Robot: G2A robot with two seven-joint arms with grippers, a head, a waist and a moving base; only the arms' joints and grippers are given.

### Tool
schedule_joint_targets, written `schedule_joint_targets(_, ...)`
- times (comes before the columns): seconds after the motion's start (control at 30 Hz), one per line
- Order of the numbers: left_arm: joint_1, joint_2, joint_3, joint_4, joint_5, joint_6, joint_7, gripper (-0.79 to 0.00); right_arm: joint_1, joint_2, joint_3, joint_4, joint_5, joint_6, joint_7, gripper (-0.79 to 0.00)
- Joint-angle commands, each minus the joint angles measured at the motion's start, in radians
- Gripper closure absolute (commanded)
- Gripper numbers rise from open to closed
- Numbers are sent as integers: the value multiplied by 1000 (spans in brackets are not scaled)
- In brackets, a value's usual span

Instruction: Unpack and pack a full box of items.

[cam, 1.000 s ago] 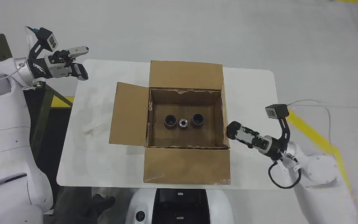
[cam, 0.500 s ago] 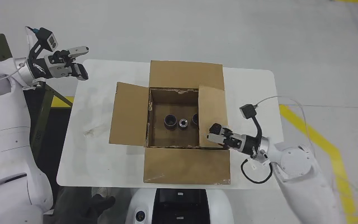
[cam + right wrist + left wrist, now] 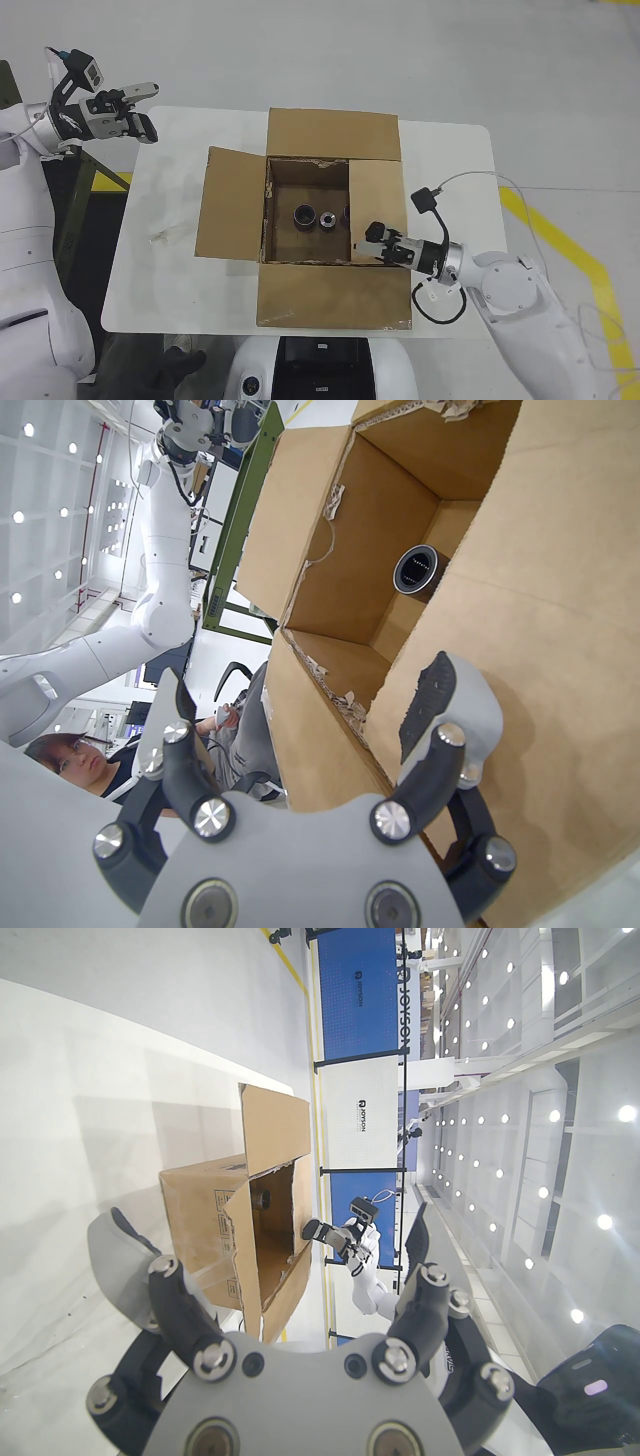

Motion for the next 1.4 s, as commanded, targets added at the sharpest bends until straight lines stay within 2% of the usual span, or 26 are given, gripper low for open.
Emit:
schedule_joint_targets(0.0,0,0,0,0,0,0,0,-785,3,0,-3,4,-1,1,-1,-785)
schedule_joint_targets(0.33,0,0,0,0,0,0,0,-785,5,5,17,2,38,-25,-23,-785)
schedule_joint_targets(0.6,0,0,0,0,0,0,0,-785,-66,24,161,-7,135,-53,-32,-785)
schedule_joint_targets(0.97,0,0,0,0,0,0,0,-785,-178,46,373,62,262,-85,-29,-785)
schedule_joint_targets(1.37,0,0,0,0,0,0,0,-785,-209,51,425,84,305,-96,-39,-785)
